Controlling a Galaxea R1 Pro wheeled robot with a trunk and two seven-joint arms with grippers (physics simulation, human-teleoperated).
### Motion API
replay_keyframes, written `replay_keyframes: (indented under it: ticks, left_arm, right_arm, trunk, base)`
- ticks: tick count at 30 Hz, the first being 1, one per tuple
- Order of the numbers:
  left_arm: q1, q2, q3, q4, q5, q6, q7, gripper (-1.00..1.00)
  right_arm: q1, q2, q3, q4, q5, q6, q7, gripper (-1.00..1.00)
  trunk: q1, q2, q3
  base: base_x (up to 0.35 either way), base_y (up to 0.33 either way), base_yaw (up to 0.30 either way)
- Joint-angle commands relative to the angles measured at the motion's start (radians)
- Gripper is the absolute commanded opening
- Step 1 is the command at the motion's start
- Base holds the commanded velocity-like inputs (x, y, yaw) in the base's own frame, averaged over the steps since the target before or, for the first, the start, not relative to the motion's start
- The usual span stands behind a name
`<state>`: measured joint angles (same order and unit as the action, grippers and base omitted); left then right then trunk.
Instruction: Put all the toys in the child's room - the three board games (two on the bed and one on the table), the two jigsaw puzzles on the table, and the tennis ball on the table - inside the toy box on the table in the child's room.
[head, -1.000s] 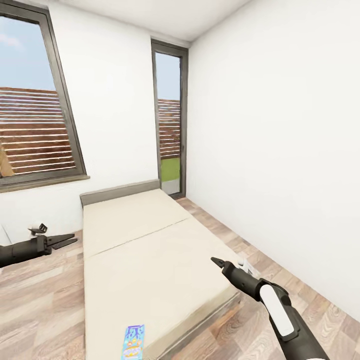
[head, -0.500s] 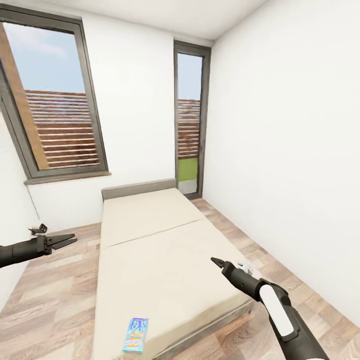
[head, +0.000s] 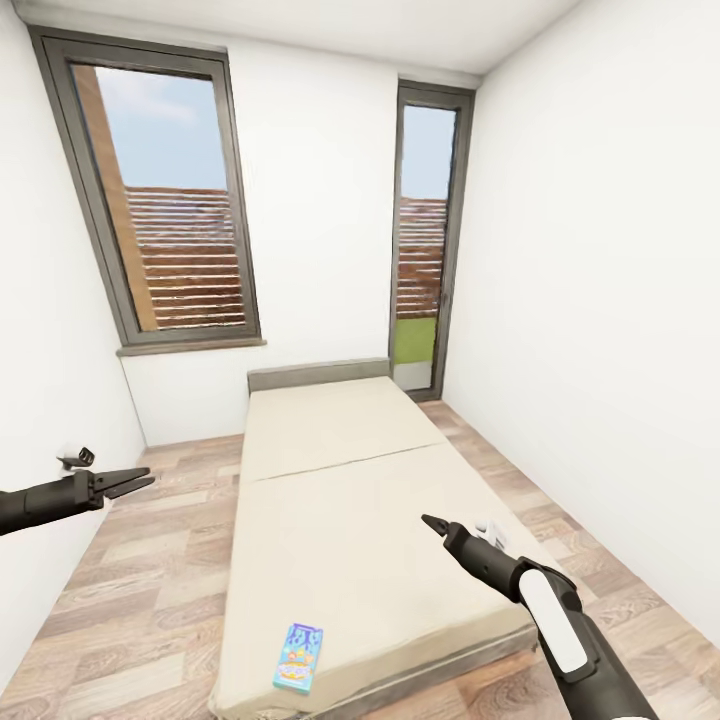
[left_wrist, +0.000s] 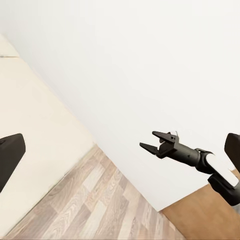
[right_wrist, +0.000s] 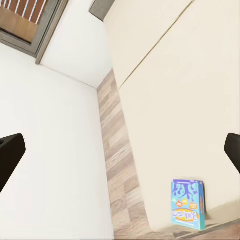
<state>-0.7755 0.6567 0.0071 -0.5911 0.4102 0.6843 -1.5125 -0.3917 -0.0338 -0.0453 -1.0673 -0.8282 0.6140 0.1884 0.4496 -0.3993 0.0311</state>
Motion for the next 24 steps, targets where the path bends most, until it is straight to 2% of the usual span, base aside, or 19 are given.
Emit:
replay_keyframes:
  ticks: [1,24]
  left_arm:
    - [-0.001,0.0,-0.001,0.0,0.001,0.011,-0.003,1.0]
    - [-0.001,-0.011,0.001,0.001,-0.001,0.011,-0.004,1.0]
  right_arm:
    - [0.0,0.0,-0.002,0.0,0.0,0.006,0.003,1.0]
    - [0.0,0.0,-0.002,0.0,0.0,0.006,0.003,1.0]
  trunk:
    - [0.0,-0.001,0.0]
    - [0.0,-0.001,0.0]
  base:
    - [0.0,-0.002,0.282]
    - [0.0,0.0,0.282]
